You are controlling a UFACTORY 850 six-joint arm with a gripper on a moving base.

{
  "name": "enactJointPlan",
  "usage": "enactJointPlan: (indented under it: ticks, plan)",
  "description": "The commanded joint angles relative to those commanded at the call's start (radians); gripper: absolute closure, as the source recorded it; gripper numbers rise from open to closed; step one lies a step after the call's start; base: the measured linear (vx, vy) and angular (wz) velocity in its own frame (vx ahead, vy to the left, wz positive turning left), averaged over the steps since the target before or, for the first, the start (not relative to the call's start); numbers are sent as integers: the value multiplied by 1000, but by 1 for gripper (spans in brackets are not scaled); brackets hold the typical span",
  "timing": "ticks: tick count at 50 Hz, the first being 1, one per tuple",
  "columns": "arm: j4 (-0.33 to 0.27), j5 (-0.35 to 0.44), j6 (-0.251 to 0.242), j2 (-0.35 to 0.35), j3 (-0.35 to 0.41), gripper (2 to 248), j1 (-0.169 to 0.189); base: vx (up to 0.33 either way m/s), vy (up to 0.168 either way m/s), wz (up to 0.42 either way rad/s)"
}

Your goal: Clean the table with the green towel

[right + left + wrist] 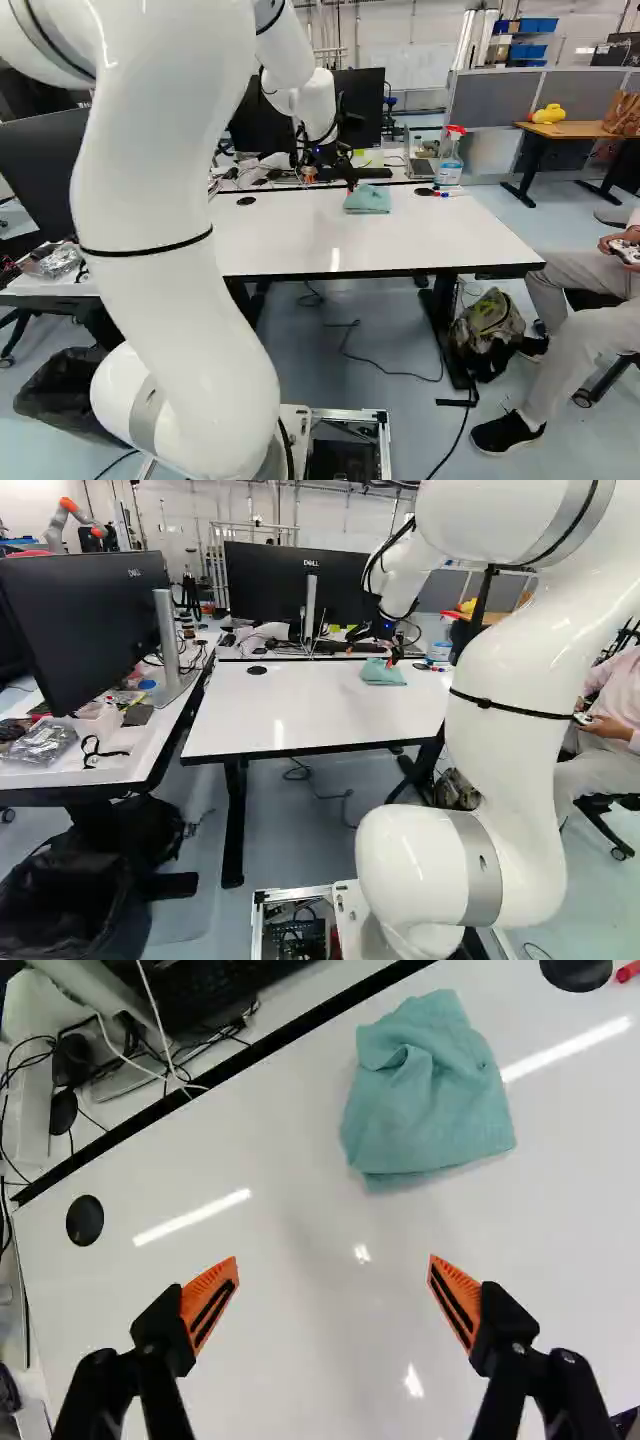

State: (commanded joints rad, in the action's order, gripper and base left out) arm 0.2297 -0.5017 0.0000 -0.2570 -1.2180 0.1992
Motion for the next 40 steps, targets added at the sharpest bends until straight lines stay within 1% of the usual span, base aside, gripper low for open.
enactJointPlan:
  ticks: [31, 38, 40]
  plan:
    - [0, 0, 0, 99, 114, 3, -84, 0, 0, 0]
    - [0, 0, 0, 126, 144, 3, -101, 0, 0, 0]
    - [0, 0, 0, 126, 144, 3, -101, 0, 0, 0]
